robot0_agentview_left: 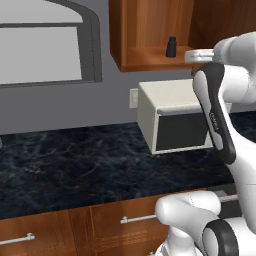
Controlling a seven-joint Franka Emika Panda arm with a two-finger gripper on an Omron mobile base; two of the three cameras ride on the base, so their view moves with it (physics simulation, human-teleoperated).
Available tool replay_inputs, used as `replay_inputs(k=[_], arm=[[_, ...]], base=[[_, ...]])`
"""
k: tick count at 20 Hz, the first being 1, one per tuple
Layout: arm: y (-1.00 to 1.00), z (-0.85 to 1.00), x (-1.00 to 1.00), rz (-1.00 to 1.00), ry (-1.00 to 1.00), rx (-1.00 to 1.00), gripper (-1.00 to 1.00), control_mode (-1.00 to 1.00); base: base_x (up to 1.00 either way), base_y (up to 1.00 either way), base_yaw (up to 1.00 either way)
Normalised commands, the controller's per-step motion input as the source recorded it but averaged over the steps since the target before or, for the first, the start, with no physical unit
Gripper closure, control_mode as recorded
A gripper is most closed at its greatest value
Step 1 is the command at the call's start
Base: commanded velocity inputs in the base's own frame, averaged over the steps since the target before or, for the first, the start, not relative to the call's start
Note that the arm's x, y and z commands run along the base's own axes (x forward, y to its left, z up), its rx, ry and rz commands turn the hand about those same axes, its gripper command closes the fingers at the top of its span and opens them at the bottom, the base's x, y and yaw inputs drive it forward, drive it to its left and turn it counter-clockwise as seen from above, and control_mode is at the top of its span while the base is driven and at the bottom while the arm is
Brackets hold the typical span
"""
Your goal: Retrieve the shaker from the cabinet and place it next the steak on a plate on the dining table.
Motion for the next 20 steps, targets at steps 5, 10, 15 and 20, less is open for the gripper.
replay_inputs(k=[5, 10, 15, 20], arm=[[-0.05, 0.00, 0.55, 0.00, 0.00, 0.00, -1.00, -1.00], [-0.07, 0.00, 0.53, 0.00, 0.00, 0.00, -1.00, -1.00], [-0.07, 0.00, 0.45, 0.00, 0.00, 0.00, -1.00, -1.00], [-0.05, 0.00, 0.47, 0.00, 0.00, 0.00, -1.00, -1.00]], base=[[0.00, 0.00, 0.00], [0.00, 0.00, 0.00], [0.00, 0.00, 0.00], [0.00, 0.00, 0.00]])
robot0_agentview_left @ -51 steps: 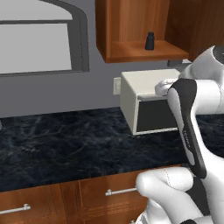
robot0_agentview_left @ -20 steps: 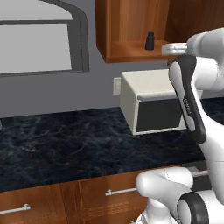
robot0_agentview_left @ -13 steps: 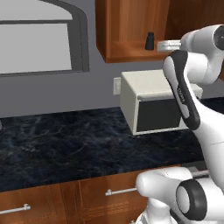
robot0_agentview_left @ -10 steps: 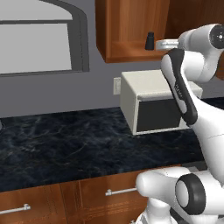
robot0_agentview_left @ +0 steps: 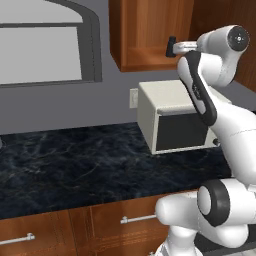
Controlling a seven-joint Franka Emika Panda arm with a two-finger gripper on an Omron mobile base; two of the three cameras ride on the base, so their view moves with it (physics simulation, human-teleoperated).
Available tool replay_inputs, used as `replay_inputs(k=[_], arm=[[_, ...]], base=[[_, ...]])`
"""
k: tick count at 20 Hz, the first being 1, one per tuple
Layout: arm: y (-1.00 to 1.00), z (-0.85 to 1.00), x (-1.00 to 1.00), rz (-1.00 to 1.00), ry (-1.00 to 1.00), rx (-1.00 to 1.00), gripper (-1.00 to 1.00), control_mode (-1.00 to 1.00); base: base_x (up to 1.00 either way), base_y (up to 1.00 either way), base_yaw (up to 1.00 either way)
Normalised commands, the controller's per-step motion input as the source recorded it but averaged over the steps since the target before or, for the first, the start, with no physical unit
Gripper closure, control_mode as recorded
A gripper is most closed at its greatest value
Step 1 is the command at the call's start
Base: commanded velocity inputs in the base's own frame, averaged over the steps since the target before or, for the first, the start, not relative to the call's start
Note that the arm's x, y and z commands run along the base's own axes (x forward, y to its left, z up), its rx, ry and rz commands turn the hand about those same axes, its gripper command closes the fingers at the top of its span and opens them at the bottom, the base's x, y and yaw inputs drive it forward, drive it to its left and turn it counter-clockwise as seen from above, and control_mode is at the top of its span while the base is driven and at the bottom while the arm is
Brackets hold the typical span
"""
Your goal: Retrieve the shaker from the cabinet and place it next the steak on a plate on the dining table.
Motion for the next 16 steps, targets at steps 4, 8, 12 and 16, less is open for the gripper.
replay_inputs(k=[4, 8, 12, 16], arm=[[-0.01, 0.00, 0.46, 0.00, 0.00, 0.00, -1.00, -1.00], [0.00, 0.00, 0.47, 0.00, 0.00, 0.00, -1.00, -1.00], [0.00, 0.00, 0.48, 0.00, 0.00, 0.00, -1.00, -1.00], [-0.01, 0.00, 0.51, 0.00, 0.00, 0.00, -1.00, -1.00]], base=[[0.00, 0.00, 0.00], [0.00, 0.00, 0.00], [0.00, 0.00, 0.00], [0.00, 0.00, 0.00]])
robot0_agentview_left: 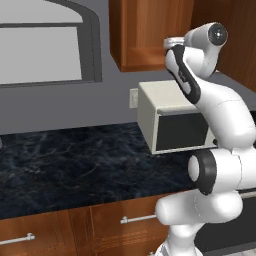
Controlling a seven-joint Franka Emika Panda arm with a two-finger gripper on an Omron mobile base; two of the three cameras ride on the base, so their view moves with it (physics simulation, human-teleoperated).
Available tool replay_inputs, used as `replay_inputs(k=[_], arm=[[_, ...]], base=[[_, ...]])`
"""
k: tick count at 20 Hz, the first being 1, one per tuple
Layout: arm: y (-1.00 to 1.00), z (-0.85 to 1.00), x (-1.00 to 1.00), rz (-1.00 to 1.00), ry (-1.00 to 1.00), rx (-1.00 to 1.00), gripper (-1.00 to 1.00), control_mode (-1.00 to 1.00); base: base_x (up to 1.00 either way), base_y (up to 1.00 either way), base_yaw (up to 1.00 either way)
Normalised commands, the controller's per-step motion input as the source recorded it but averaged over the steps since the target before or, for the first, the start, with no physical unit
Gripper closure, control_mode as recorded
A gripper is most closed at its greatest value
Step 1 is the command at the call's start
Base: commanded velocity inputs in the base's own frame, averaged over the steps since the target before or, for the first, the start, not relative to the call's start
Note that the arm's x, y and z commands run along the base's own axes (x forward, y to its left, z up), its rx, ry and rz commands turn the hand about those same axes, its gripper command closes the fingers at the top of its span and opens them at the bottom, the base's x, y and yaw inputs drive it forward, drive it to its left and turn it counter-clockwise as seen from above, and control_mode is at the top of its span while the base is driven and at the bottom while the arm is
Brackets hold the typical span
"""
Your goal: Retrieve the shaker from the cabinet and place it next the steak on a plate on the dining table.
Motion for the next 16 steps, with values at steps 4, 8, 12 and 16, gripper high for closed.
replay_inputs(k=[4, 8, 12, 16], arm=[[-0.02, 0.00, 0.54, 0.00, 0.00, 0.00, -1.00, -1.00], [-0.14, 0.00, 0.45, 0.01, 0.00, 0.00, -1.00, -1.00], [-0.14, 0.00, 0.43, 0.01, 0.00, 0.00, -1.00, -1.00], [-0.01, 0.00, 0.44, 0.00, 0.00, 0.00, -1.00, -1.00]], base=[[0.00, 0.00, 0.00], [0.00, 0.00, 0.00], [0.00, 0.00, 0.00], [0.00, 0.00, 0.00]])
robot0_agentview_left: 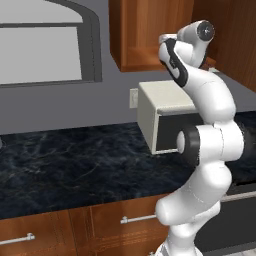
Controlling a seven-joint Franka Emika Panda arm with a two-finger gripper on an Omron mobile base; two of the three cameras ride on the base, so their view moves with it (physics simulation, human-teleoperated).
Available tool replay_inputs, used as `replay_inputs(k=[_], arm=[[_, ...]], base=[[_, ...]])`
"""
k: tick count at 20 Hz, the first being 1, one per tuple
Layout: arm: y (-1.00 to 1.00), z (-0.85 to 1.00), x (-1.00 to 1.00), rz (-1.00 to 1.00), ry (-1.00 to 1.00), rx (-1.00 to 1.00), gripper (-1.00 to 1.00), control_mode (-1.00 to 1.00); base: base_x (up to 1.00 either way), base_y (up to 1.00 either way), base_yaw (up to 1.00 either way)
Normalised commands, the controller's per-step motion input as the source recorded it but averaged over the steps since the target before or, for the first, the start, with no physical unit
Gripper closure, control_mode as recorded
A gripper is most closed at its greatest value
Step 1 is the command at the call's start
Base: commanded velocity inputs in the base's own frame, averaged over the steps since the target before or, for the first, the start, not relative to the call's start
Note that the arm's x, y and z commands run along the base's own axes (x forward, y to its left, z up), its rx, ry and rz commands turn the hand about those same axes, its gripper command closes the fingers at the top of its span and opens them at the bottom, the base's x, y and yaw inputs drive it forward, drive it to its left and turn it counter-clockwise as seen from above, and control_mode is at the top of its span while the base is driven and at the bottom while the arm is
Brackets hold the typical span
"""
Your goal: Retrieve the shaker from the cabinet and place it next the steak on a plate on the dining table.
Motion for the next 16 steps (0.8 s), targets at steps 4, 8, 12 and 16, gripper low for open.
replay_inputs(k=[4, 8, 12, 16], arm=[[0.00, -0.03, 0.39, 0.00, 0.00, 0.00, -1.00, -1.00], [0.00, -0.15, 0.36, 0.00, 0.00, 0.00, -1.00, -1.00], [0.00, -0.19, 0.39, 0.00, 0.00, 0.00, -1.00, -1.00], [0.00, -0.11, 0.25, 0.00, 0.00, -0.01, 1.00, -1.00]], base=[[0.00, 0.00, 0.00], [0.00, 0.00, 0.00], [0.00, 0.00, 0.00], [0.00, 0.00, 0.00]])
